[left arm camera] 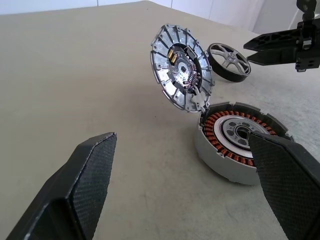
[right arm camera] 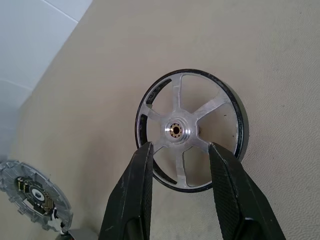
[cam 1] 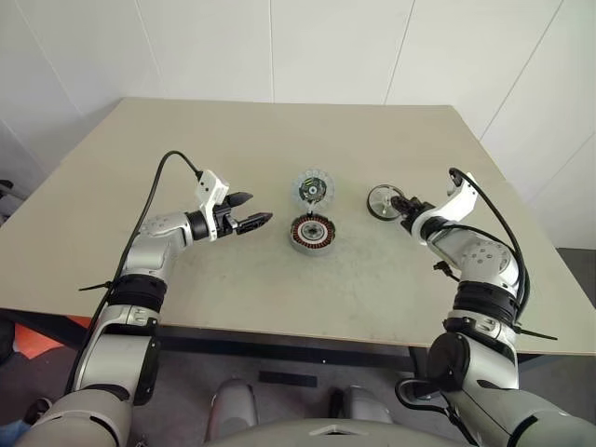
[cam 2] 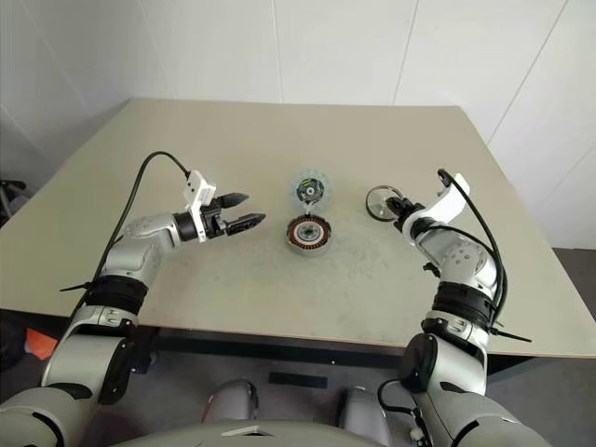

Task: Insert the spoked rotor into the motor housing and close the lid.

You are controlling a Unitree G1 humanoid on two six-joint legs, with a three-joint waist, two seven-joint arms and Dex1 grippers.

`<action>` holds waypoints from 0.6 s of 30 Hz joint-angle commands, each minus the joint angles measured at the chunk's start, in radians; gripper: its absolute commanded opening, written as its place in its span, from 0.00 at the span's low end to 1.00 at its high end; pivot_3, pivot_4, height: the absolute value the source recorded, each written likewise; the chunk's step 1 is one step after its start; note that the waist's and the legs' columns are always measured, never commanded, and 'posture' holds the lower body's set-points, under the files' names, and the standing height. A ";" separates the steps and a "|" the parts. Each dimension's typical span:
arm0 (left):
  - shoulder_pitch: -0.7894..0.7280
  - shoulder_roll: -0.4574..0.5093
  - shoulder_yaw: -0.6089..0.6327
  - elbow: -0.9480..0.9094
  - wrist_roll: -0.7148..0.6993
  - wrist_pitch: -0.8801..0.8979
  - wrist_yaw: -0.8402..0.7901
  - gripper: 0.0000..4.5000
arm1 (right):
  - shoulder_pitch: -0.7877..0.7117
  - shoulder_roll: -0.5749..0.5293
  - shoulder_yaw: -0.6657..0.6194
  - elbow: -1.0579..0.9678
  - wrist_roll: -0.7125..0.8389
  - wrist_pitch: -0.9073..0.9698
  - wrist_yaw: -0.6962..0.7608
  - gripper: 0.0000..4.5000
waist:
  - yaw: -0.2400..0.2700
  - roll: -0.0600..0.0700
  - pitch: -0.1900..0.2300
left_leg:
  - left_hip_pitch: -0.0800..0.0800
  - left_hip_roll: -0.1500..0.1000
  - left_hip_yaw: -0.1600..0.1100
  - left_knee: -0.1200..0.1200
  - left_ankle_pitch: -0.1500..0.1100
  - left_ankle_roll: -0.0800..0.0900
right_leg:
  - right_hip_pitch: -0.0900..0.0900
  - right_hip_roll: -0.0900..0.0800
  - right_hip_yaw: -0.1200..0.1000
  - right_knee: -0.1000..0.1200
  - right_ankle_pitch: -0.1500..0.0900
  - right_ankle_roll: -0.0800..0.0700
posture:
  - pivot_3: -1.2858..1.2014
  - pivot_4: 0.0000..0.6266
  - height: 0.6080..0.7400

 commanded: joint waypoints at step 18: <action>-0.019 0.008 0.011 -0.013 -0.003 -0.021 -0.011 0.98 | 0.014 -0.029 0.022 -0.027 0.017 -0.060 -0.018 0.92 | 0.000 0.000 0.000 | 0.000 0.000 0.000 0.000 0.000 0.000 | 0.000 0.000 0.000 0.000 0.000 0.000 | 0.52 0.00 1.00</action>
